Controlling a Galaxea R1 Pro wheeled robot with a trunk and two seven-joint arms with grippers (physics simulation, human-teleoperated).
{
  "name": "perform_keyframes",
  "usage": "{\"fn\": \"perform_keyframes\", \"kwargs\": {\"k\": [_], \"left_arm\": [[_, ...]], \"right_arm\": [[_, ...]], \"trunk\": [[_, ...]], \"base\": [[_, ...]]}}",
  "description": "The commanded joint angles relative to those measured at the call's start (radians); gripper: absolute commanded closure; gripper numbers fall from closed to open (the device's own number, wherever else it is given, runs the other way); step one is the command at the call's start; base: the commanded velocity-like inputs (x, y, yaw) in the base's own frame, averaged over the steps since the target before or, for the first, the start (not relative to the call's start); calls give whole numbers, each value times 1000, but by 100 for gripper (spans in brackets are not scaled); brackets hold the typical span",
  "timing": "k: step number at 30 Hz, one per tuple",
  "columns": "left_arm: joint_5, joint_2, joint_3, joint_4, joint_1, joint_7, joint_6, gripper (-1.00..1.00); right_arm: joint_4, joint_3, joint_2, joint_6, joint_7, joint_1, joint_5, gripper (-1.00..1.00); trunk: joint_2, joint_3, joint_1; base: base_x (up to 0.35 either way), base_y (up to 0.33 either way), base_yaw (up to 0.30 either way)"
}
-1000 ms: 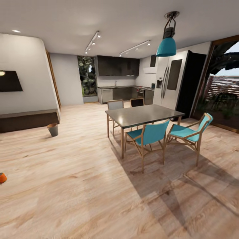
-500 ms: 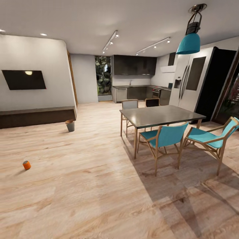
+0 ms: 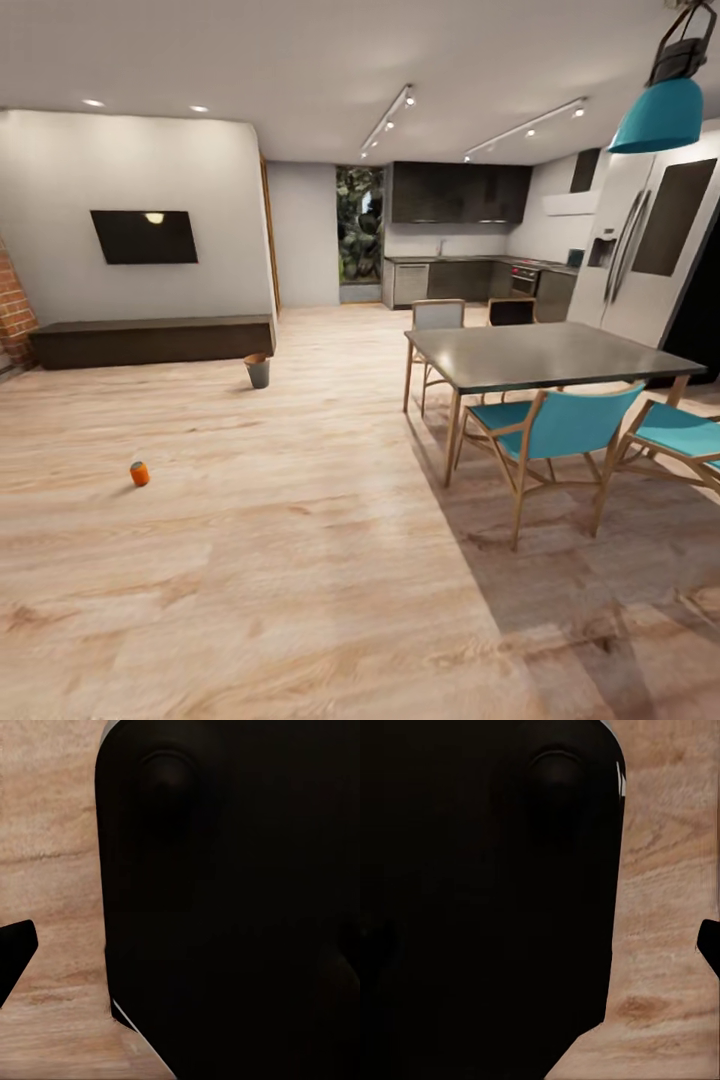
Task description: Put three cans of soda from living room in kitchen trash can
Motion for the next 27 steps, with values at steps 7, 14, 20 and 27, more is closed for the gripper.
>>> {"fn": "perform_keyframes", "kwargs": {"k": [7,14,20,27], "left_arm": [[18,0,0,0,0,0,7,-100],[31,0,0,0,0,0,8,-100],[34,-5,0,0,0,0,8,-100],[34,-21,-1,-1,0,0,9,-100]], "right_arm": [[0,0,0,0,0,0,0,-100],[0,0,0,0,0,0,1,-100],[0,0,0,0,0,0,1,-100],[0,1,0,0,0,0,1,-100]], "trunk": [[0,-3,0],[0,-7,0],[0,-9,0],[0,-13,0]], "base": [[316,0,292],[336,0,292],[338,0,292],[338,0,292]]}}
